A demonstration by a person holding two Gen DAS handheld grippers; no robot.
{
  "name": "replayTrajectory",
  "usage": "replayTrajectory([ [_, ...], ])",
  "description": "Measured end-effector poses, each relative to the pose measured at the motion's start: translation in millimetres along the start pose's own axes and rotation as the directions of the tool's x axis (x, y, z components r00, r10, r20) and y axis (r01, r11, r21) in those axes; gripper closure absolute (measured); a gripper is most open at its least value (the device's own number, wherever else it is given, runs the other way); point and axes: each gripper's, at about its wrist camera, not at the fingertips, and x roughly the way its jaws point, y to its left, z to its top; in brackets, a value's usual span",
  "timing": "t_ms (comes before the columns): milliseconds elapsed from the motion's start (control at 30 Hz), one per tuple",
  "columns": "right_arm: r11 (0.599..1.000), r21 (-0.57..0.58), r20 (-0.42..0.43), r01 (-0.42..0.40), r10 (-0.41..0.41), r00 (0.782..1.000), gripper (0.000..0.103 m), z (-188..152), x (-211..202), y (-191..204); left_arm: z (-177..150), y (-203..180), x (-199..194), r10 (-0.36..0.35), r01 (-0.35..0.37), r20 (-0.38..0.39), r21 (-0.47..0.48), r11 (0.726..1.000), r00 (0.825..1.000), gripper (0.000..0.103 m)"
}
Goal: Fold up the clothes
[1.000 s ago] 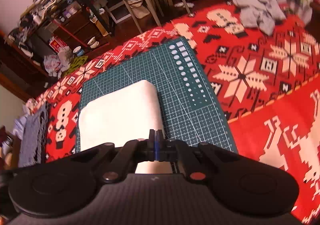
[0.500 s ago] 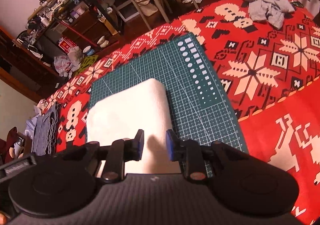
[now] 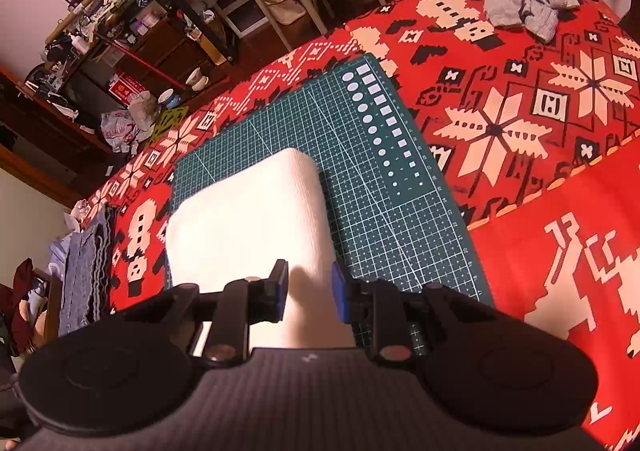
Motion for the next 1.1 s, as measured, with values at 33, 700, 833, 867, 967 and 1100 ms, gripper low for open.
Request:
replayTrajectory([
  [33, 1.000, -0.002, 0.004, -0.004, 0.004, 1.000, 0.077, 0, -2, 0, 2, 3, -2, -0.043, 0.043, 0.003, -0.022, 0.999, 0.999, 0.087],
  [700, 0.999, -0.035, -0.008, 0.022, -0.022, 1.000, 0.077, -12, -8, 2, -36, -1, 1, -0.032, 0.034, -0.176, 0.011, 0.999, 0.984, 0.079],
  [833, 0.999, -0.032, -0.011, 0.024, -0.024, 1.000, 0.076, -13, -10, 1, -49, 1, -7, -0.010, 0.014, -0.183, 0.018, 1.000, 0.983, 0.080],
  [867, 0.999, -0.030, -0.010, 0.023, -0.023, 1.000, 0.076, -13, -11, 0, -52, 1, -8, -0.004, 0.007, -0.188, 0.019, 1.000, 0.982, 0.080],
  [967, 1.000, -0.023, -0.003, 0.013, -0.013, 1.000, 0.076, -12, -15, -1, -57, 1, -11, 0.028, -0.023, -0.187, 0.029, 0.999, 0.982, 0.094],
  [1100, 1.000, -0.016, 0.008, -0.006, 0.006, 1.000, 0.075, -11, -21, -3, -54, -2, -29, -0.026, 0.030, -0.098, 0.039, 0.999, 0.995, 0.094],
])
